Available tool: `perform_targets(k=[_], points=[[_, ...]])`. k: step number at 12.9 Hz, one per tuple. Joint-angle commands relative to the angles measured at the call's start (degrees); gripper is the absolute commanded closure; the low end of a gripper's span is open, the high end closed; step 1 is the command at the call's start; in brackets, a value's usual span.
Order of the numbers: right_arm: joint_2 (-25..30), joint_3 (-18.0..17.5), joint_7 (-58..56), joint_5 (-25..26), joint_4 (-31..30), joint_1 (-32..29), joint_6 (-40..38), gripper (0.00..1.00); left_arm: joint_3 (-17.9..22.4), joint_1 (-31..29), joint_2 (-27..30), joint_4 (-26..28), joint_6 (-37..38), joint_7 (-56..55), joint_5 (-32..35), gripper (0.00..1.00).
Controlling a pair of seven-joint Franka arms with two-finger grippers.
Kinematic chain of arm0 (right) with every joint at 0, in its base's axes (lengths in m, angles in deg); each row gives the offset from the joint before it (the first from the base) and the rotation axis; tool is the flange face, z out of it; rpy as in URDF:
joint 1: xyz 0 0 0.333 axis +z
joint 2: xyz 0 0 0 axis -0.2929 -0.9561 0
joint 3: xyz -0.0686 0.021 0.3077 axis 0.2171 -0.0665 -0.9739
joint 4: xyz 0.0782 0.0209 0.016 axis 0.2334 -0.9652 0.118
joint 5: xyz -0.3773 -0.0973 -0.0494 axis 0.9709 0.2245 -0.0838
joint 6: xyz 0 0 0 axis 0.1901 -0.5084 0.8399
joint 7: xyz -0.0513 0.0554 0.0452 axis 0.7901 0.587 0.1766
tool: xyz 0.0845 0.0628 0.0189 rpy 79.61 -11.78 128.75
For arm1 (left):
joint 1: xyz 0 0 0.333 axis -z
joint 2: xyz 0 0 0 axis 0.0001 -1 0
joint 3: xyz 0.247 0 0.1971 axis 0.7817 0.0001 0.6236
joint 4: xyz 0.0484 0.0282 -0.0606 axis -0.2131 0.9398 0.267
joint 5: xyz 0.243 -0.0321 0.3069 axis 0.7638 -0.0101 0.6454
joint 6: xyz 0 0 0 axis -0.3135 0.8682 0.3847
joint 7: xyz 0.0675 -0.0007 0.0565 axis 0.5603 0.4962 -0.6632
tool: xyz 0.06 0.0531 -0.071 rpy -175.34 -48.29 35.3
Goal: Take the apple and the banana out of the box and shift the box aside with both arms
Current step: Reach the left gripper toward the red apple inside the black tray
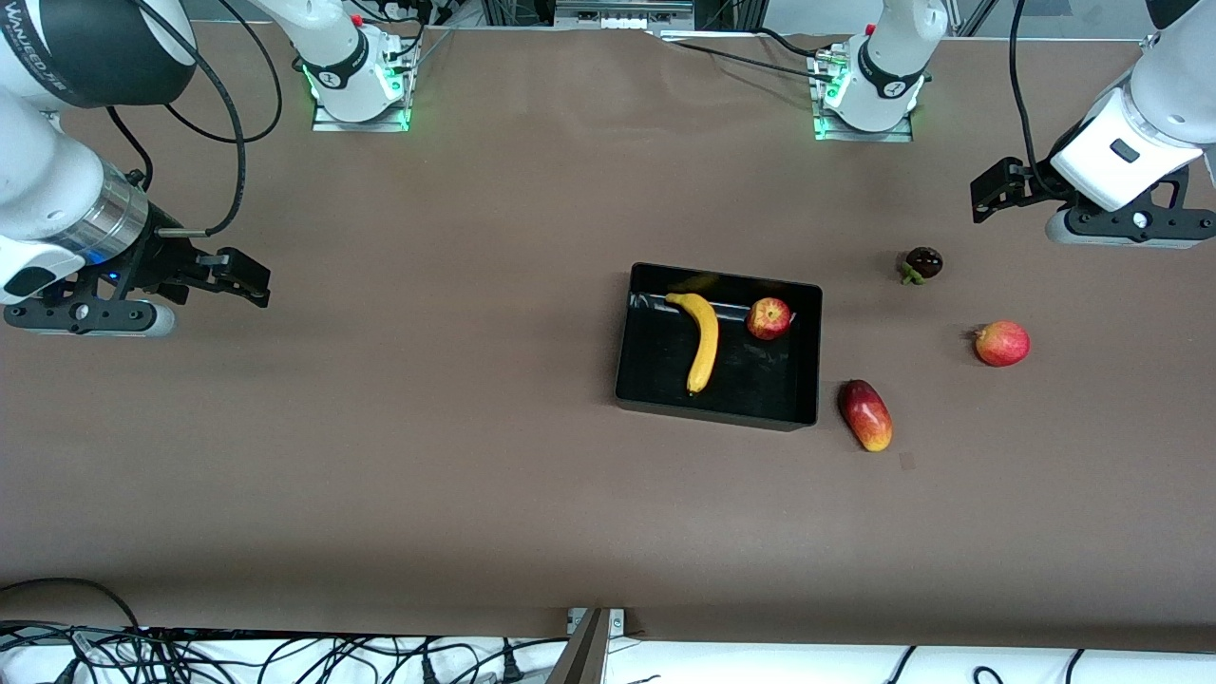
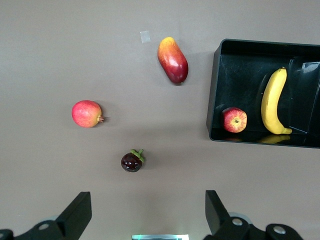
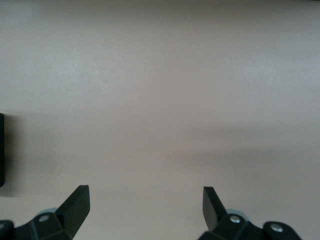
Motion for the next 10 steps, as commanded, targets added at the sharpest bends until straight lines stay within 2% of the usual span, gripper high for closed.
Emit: perform_targets(k=[1, 5, 8, 10], points=[[0.29, -0.26, -0.04, 0.07, -0.02, -0.4, 0.22, 0.0, -0.97, -0.08, -0.76, -1.81, 1.39, -0.73, -0.87, 0.0], [0.21, -0.26, -0.04, -0.02, -0.02, -0.39, 0.13, 0.0, -1.67, 1.75, -2.15, -1.55, 1.39, -1.25, -1.05, 0.0], [0.21, -0.26, -2.06, -0.2, -0.1, -0.39, 0.22, 0.0, -3.43, 4.57, -9.26, -1.72, 1.04, -1.43, -1.05, 0.0], [0.29, -0.26, -2.33, -0.2, -0.19, -0.39, 0.22, 0.0, -4.22, 5.45, -13.22, -1.81, -2.11, -2.91, -1.14, 0.0]])
